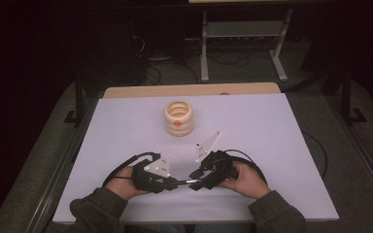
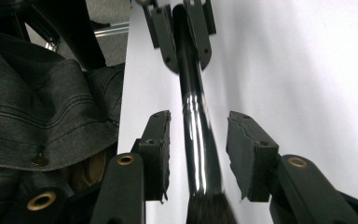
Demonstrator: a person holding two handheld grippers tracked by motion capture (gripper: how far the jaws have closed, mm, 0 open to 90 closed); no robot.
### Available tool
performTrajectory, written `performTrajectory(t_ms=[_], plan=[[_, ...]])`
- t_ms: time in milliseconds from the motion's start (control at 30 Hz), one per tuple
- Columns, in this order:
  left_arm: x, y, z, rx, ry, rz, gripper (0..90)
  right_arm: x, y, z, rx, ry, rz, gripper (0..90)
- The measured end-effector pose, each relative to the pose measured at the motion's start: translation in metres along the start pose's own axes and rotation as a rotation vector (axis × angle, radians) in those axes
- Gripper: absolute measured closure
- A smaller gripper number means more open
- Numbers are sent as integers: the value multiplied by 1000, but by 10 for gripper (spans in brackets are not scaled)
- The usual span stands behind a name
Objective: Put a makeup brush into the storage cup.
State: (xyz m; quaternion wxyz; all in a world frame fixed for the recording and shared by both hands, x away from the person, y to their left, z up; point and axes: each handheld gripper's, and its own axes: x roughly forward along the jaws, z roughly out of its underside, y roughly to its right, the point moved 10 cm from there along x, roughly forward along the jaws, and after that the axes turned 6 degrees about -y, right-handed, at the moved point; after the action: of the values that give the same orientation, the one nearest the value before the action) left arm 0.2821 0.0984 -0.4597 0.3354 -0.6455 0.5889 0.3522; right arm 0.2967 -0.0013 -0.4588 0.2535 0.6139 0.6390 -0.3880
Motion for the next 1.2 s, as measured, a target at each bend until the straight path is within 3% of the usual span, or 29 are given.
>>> performTrajectory(t_ms=[133,333,367,400,433,500,567,633,700,800,833,867,900,933,1000,1033,1067,1100,1200], plan=[[-4,-1,1,-4,15,7,791,-3,0,-2,-5,23,-23,722],[0,2,3,-5,4,41,786,-3,-4,-1,8,4,-76,749],[1,1,3,0,-12,42,772,-1,-4,-1,-1,-29,-66,751],[2,1,4,5,-20,45,772,-1,-4,-1,-1,-29,-66,751],[3,2,3,-5,-22,53,712,-1,-3,-3,-26,-70,-41,751],[4,3,1,-2,-31,49,701,-1,-2,-4,-41,-91,-29,751],[4,4,-1,-14,-31,55,687,-3,-2,-9,-66,-162,-1,751],[5,4,-3,-18,-30,49,700,-4,-2,-13,-96,-190,9,751],[6,4,-4,-12,-40,42,751,-5,-6,-15,-81,-205,7,751],[7,4,-2,-20,-55,35,786,-6,-6,-19,-115,-225,33,750],[6,1,-1,-8,-56,18,789,-7,-6,-21,-119,-220,41,748],[3,0,-1,-14,-43,16,791,-9,-4,-24,-108,-171,47,698],[3,0,-1,-14,-43,16,791,-9,-4,-24,-108,-171,47,698],[2,0,-1,-31,-29,13,792,-13,0,-25,-59,-122,76,573],[-1,-4,1,-70,6,-2,791,-18,4,-25,-15,-54,73,500],[-1,-4,1,-70,6,-2,792,-18,4,-25,-15,-54,73,500],[-4,-8,4,-87,26,-13,792,-24,9,-22,28,7,72,479],[-4,-8,4,-87,26,-13,793,-24,9,-22,28,7,72,479],[-9,-15,6,-139,80,-29,793,-32,15,-16,100,110,63,439]])
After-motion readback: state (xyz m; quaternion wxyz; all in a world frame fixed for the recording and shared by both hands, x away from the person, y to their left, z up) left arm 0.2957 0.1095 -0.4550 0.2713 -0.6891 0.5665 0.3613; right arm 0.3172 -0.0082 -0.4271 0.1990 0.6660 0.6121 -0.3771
